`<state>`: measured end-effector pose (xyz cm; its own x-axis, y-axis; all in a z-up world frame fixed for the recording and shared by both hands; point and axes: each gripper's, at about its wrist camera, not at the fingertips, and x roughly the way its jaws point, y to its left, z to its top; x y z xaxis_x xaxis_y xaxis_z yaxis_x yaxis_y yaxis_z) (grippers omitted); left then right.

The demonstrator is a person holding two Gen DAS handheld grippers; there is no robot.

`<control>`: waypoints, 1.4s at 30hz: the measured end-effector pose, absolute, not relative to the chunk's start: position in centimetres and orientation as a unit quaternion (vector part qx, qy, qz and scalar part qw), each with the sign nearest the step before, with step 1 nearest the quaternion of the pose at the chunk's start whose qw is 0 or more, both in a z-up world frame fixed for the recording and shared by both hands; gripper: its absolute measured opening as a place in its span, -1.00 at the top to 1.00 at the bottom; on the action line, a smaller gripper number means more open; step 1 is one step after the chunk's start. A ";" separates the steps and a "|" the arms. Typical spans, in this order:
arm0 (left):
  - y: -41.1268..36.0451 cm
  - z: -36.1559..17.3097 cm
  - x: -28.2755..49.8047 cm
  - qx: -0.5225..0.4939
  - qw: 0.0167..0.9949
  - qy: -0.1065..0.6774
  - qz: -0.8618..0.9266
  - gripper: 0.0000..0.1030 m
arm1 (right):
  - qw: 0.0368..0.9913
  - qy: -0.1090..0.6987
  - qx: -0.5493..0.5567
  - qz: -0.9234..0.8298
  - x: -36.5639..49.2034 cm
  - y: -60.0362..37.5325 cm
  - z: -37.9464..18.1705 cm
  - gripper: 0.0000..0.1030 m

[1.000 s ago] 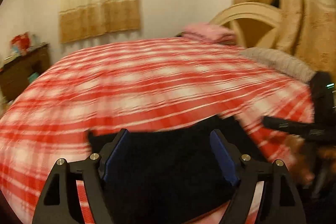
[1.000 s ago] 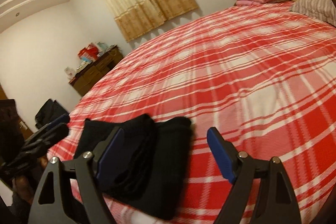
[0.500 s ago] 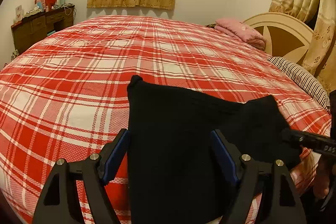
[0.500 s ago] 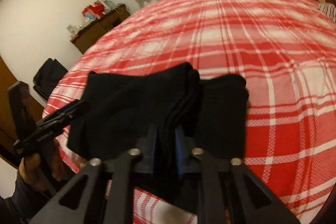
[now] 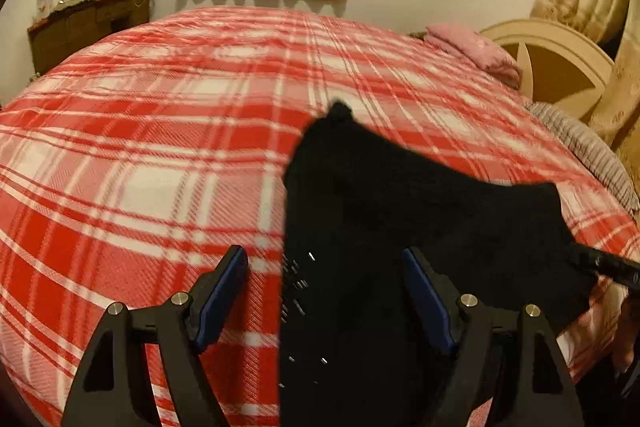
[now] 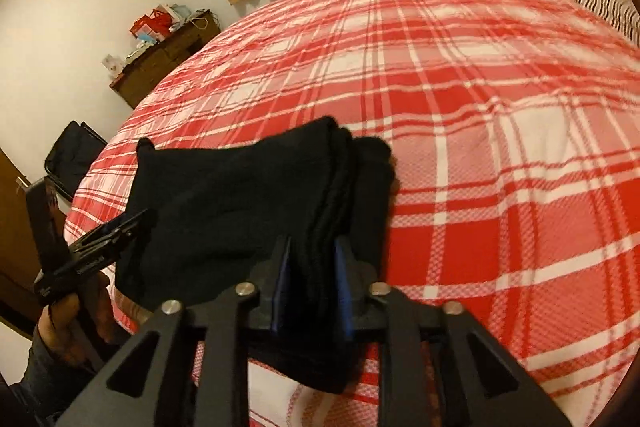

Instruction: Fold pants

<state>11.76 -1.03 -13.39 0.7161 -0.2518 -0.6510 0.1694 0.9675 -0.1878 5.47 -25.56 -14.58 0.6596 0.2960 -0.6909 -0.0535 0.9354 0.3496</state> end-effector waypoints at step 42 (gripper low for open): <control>0.1 -13.4 13.4 -0.030 0.924 0.371 -0.087 -0.80 | 0.917 0.372 0.061 0.128 10.0 -21.0 -12.3 -0.28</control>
